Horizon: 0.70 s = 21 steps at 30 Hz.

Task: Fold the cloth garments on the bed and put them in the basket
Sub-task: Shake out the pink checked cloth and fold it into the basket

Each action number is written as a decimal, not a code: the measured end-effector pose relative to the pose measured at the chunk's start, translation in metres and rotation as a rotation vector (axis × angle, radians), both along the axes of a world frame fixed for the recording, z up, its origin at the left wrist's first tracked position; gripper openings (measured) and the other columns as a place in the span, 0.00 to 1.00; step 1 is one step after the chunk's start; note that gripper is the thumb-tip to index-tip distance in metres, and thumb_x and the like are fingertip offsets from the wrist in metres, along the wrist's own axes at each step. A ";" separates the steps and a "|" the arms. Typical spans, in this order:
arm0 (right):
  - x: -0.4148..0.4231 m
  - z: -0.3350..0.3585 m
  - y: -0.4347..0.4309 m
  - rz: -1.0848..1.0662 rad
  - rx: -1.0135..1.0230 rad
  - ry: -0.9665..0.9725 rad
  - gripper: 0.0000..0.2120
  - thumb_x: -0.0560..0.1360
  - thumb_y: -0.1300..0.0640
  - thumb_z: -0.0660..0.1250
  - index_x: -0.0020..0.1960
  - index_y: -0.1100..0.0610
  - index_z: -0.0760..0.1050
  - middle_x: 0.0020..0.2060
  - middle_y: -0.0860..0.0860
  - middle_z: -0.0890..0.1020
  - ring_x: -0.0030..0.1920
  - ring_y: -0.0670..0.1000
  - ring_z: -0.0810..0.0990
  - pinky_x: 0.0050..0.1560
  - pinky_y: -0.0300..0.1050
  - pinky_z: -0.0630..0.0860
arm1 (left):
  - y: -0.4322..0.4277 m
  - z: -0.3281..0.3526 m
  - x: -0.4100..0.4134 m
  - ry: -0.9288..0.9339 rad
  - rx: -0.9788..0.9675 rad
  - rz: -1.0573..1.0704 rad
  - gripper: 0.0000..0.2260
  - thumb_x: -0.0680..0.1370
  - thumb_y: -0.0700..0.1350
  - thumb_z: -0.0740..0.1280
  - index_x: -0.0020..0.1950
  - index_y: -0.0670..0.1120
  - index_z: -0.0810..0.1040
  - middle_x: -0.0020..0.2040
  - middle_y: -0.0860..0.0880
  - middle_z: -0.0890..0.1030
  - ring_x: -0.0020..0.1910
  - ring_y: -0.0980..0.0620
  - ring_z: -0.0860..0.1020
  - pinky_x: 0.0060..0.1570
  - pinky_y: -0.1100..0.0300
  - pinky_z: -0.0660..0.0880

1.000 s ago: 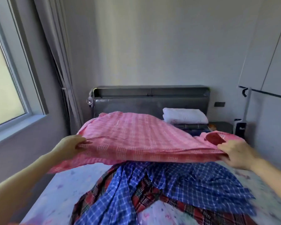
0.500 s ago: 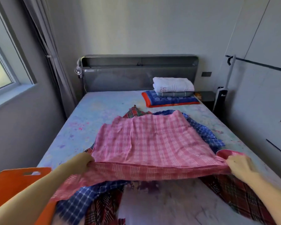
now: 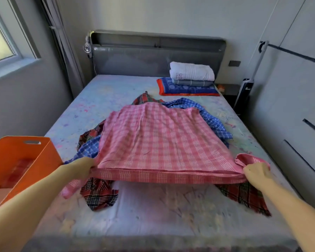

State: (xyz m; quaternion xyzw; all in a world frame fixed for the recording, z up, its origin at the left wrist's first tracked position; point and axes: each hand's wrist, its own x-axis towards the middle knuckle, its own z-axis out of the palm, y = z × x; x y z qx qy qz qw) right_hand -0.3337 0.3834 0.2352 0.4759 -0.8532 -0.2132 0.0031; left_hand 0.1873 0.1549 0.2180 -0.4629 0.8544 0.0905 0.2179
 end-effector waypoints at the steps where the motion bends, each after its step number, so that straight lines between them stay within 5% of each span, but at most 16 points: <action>1: 0.000 -0.002 0.004 0.026 0.035 0.013 0.16 0.78 0.63 0.58 0.60 0.54 0.78 0.56 0.49 0.81 0.57 0.51 0.80 0.51 0.42 0.76 | 0.009 -0.002 -0.003 0.027 -0.042 0.002 0.09 0.75 0.39 0.60 0.38 0.50 0.73 0.39 0.51 0.76 0.40 0.51 0.73 0.40 0.59 0.67; 6: 0.008 -0.042 0.016 0.187 0.336 0.089 0.19 0.74 0.56 0.59 0.64 0.55 0.73 0.61 0.54 0.77 0.61 0.56 0.75 0.60 0.50 0.72 | 0.039 -0.023 -0.015 0.140 -0.066 0.070 0.13 0.75 0.36 0.61 0.52 0.49 0.82 0.52 0.52 0.81 0.51 0.51 0.78 0.51 0.61 0.73; 11: 0.054 -0.065 -0.018 0.248 0.398 -0.070 0.17 0.77 0.61 0.57 0.65 0.53 0.72 0.62 0.49 0.77 0.63 0.51 0.75 0.65 0.49 0.64 | 0.060 -0.049 -0.022 0.116 0.165 0.065 0.16 0.75 0.35 0.59 0.57 0.47 0.81 0.56 0.51 0.80 0.50 0.52 0.77 0.39 0.74 0.66; 14: 0.089 -0.068 -0.056 0.339 0.364 -0.092 0.16 0.75 0.65 0.59 0.60 0.53 0.75 0.57 0.49 0.80 0.56 0.51 0.78 0.61 0.47 0.68 | 0.052 -0.058 -0.003 0.152 0.168 0.144 0.14 0.76 0.35 0.60 0.54 0.46 0.81 0.53 0.51 0.80 0.51 0.52 0.78 0.48 0.67 0.70; 18: 0.146 -0.071 -0.128 0.487 0.282 -0.113 0.16 0.75 0.68 0.58 0.56 0.54 0.77 0.38 0.46 0.75 0.42 0.50 0.74 0.58 0.48 0.70 | 0.019 -0.067 0.033 0.222 0.138 0.258 0.14 0.75 0.35 0.60 0.51 0.49 0.82 0.52 0.52 0.82 0.48 0.53 0.80 0.51 0.59 0.77; 21: 0.192 -0.077 -0.193 0.568 0.245 -0.128 0.17 0.75 0.69 0.58 0.56 0.53 0.77 0.45 0.47 0.81 0.46 0.50 0.79 0.60 0.49 0.71 | -0.023 -0.067 0.053 0.224 0.126 0.281 0.15 0.74 0.34 0.61 0.52 0.49 0.81 0.53 0.51 0.80 0.51 0.51 0.79 0.52 0.57 0.76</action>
